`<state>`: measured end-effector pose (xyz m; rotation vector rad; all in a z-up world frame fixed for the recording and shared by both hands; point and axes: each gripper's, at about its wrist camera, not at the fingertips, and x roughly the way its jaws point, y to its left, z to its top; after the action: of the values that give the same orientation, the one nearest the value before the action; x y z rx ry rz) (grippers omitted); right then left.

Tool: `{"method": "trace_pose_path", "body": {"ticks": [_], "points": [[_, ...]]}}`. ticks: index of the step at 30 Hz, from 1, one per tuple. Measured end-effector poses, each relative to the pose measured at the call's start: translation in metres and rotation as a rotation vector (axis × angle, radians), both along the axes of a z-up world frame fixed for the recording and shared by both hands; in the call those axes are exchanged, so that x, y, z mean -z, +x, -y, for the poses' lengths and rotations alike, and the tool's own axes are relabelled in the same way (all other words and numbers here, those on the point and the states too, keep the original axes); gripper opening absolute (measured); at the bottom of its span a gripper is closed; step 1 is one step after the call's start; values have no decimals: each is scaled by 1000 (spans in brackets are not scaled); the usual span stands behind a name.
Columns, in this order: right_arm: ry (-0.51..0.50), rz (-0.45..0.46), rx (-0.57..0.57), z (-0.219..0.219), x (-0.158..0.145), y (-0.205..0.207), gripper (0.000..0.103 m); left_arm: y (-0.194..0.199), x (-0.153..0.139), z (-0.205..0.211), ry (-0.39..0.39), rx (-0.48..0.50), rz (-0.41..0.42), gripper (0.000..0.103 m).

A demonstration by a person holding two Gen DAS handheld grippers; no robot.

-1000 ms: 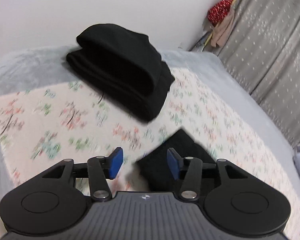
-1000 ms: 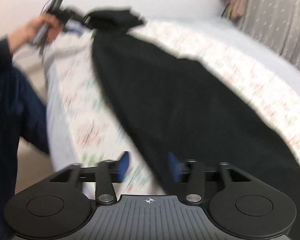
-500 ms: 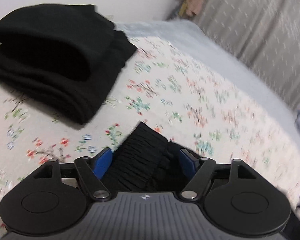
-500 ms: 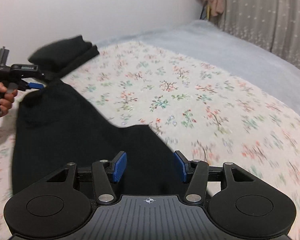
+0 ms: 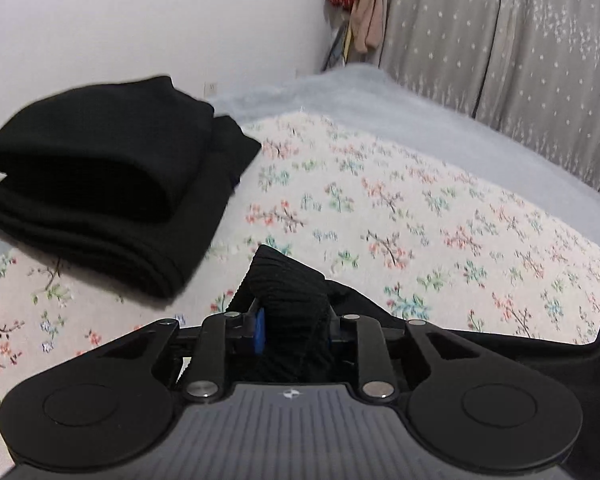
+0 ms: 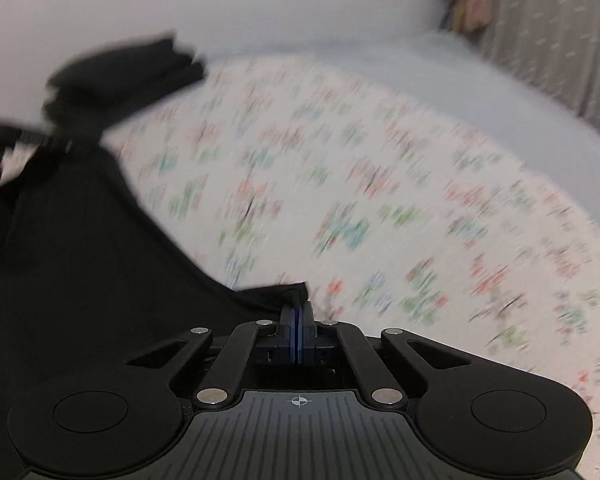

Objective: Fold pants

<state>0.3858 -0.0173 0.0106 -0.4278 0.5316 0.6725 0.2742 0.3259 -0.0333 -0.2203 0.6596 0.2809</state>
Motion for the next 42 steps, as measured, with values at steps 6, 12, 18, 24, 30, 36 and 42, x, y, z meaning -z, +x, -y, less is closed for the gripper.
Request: {"method": "trace_pose_path", "body": {"ticks": [6, 12, 18, 24, 30, 36, 42], "points": [[-62, 76, 51, -17, 16, 10, 0, 6, 15, -5, 47, 15, -46, 64], [-43, 58, 89, -14, 29, 18, 0, -5, 9, -20, 18, -18, -41, 73], [38, 80, 178, -7, 3, -7, 19, -25, -13, -28, 26, -40, 33, 84], [40, -8, 56, -24, 21, -72, 51, -47, -16, -45, -81, -65, 16, 83], [-34, 25, 130, -38, 52, -122, 52, -88, -15, -63, -168, -137, -42, 83], [-48, 90, 82, -58, 61, -178, 58, -111, -1, -79, -482, -177, -87, 83], [-43, 147, 139, -68, 73, -209, 60, -87, 26, -52, -568, -130, -116, 83]]}}
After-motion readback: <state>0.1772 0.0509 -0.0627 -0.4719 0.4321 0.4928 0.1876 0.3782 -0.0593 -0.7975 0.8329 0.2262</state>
